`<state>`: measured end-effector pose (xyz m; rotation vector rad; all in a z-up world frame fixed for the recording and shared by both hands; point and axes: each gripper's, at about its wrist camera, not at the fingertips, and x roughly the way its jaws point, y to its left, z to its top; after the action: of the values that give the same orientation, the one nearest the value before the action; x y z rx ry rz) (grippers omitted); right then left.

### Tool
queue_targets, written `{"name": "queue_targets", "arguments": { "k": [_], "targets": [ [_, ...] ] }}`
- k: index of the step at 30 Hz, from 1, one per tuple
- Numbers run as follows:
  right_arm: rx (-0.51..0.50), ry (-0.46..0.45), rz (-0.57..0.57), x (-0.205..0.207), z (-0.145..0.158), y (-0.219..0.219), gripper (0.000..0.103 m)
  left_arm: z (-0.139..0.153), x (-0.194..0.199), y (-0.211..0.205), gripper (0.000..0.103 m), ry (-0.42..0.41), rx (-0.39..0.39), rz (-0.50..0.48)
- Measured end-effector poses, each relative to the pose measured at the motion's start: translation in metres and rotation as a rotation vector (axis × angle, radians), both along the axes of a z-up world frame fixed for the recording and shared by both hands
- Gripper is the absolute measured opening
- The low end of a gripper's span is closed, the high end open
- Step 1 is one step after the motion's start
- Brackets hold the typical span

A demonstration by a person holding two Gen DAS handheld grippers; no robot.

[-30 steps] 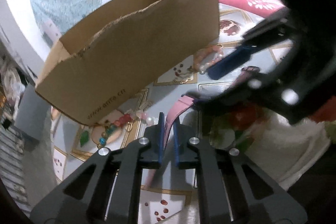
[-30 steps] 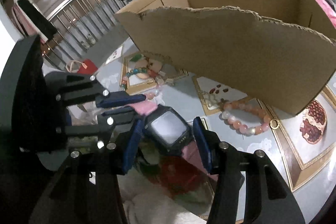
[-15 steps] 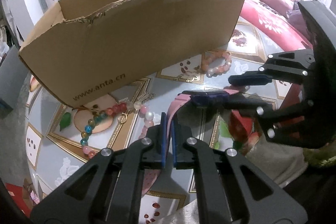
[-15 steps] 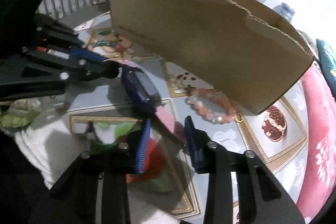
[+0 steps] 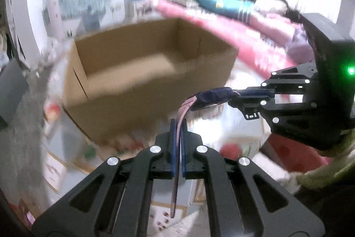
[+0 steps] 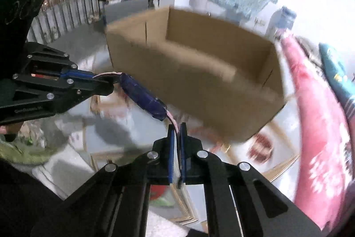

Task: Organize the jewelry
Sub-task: 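Lift the pink watch with both tools and carry it over the cardboard box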

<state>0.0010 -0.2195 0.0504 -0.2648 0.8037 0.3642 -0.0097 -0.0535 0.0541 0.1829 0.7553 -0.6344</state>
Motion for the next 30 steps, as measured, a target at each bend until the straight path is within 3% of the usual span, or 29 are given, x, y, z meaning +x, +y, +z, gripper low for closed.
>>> {"name": "queue_targets", "arguments": {
  "k": [3,6,9,11,14,17,20,21,22,24,30],
  "targets": [
    [0.029,-0.045,0.012,0.023,0.035,-0.002,0.005,0.033,0.02,0.003,0.003,-0.057,0.007,0.023],
    [0.058,-0.016,0.024,0.062,0.049,-0.003,0.005,0.051,0.053,0.001,0.003,-0.052,0.021,0.05],
    [0.086,0.097,0.024,0.117,0.045,-0.006,0.005,0.053,0.096,-0.004,0.003,0.01,0.04,0.071],
    [0.114,0.221,0.012,0.159,0.03,-0.009,0.005,0.046,0.129,-0.008,0.003,0.081,0.054,0.078],
    [0.145,0.394,-0.011,0.21,0.003,-0.016,0.005,0.026,0.176,-0.014,0.003,0.192,0.086,0.09],
    [0.161,0.509,-0.028,0.254,-0.02,-0.024,0.005,0.006,0.212,-0.018,0.004,0.261,0.13,0.112],
    [0.142,0.558,-0.06,0.284,-0.038,-0.026,0.006,-0.01,0.238,-0.025,0.008,0.279,0.197,0.142],
    [0.14,0.574,-0.067,0.294,-0.045,-0.027,0.009,-0.013,0.245,-0.028,0.017,0.272,0.225,0.153],
    [0.147,0.592,-0.086,0.301,-0.05,-0.027,0.01,-0.017,0.25,-0.031,0.034,0.256,0.262,0.169],
    [0.135,0.617,-0.143,0.316,-0.063,-0.03,0.01,-0.018,0.255,-0.029,0.043,0.22,0.288,0.195],
    [0.132,0.565,-0.177,0.321,-0.06,-0.034,0.01,-0.002,0.25,-0.002,0.051,0.162,0.214,0.255]
  ]
}}
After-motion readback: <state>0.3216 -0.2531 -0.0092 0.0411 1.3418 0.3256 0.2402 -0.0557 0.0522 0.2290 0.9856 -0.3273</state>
